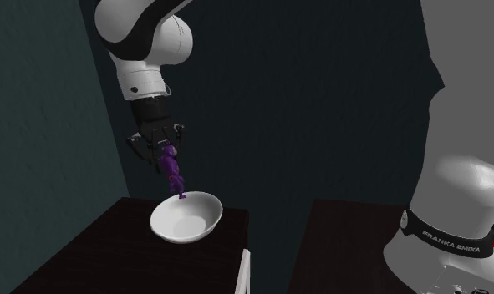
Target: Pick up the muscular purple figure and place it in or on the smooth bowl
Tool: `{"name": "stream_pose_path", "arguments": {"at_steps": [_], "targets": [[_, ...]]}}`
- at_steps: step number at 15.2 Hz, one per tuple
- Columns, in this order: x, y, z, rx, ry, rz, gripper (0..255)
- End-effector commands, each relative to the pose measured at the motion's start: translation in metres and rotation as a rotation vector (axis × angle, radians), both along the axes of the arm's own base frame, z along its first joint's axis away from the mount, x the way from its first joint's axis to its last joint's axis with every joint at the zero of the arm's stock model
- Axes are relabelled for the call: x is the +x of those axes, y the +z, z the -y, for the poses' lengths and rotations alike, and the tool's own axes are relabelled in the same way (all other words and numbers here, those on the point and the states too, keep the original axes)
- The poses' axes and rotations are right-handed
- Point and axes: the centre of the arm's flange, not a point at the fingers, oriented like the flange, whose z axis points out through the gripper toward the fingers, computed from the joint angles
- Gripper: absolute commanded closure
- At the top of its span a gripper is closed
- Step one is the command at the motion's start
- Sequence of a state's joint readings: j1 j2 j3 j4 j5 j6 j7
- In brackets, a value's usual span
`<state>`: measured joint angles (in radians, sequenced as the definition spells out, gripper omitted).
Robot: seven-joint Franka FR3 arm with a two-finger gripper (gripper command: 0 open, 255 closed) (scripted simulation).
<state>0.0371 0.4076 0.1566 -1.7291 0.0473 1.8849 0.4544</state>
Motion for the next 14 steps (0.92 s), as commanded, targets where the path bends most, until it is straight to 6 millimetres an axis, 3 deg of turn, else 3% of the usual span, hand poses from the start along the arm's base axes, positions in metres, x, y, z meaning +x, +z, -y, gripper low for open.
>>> {"name": "stream_pose_path", "arguments": {"at_steps": [1, 14], "targets": [[-0.003, 0.002, 0.030, 0.001, 0.001, 0.000, 255], [-0.003, -0.067, 0.030, 0.001, 0.001, 0.000, 255]]}}
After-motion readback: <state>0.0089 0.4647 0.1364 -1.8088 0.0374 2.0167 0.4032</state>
